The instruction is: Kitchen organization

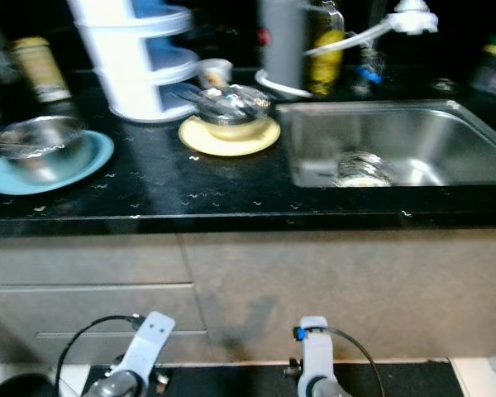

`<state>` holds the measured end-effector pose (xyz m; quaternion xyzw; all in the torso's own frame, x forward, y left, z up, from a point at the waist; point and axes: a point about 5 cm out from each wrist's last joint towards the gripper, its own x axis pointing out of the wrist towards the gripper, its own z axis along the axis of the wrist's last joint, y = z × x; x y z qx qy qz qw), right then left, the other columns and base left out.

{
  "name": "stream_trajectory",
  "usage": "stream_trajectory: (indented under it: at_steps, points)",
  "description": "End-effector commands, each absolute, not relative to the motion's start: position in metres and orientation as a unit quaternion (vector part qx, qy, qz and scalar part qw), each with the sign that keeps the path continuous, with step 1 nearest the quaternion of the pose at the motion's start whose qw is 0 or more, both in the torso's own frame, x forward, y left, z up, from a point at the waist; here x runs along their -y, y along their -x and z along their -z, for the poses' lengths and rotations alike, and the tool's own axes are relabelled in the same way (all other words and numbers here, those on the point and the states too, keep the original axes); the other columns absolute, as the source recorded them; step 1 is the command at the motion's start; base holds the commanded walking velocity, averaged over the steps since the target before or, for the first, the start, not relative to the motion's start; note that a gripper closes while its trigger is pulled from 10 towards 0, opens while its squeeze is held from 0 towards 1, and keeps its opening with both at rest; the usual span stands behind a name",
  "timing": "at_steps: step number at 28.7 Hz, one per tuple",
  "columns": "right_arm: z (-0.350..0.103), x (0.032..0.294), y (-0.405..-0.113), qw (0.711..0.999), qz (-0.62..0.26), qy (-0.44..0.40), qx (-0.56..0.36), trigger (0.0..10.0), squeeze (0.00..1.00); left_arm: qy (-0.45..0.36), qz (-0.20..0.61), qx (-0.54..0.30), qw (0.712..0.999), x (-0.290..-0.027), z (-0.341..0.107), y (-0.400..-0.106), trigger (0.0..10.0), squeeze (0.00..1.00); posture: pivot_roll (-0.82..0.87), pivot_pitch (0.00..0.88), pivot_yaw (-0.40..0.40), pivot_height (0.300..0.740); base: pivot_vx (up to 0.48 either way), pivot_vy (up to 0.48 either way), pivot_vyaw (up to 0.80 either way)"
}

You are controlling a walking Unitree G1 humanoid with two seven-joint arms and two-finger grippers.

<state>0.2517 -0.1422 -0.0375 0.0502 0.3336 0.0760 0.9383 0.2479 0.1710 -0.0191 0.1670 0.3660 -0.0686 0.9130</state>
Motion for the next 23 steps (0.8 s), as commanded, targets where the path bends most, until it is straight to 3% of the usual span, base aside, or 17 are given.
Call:
stream_trajectory:
  at_steps: [1, 14, 23]
  points:
    - [0.0477, 0.1476, -0.2401, 0.931, -0.058, -0.055, -0.355, 10.0, 0.00, -0.169, 0.074, -0.364, 0.913, -0.1693, 0.0205, -0.2486, 10.0, 0.00, -0.08, 0.139, -0.009, 0.740, 0.000, 0.000, 0.00]
    - [0.0498, 0.1531, -0.2384, 0.933, -0.048, -0.059, -0.352, 10.0, 0.00, -0.153, 0.071, -0.357, 0.919, -0.1656, 0.0204, -0.2526, 10.0, 0.00, -0.08, 0.154, -0.010, 0.740, 0.000, 0.000, 0.00]
    - [0.0488, 0.1520, -0.2401, 0.935, -0.046, -0.062, -0.347, 10.0, 0.00, -0.157, 0.072, -0.356, 0.918, -0.1663, 0.0193, -0.2551, 10.0, 0.00, -0.08, 0.155, -0.008, 0.740, 0.000, 0.305, 0.00]
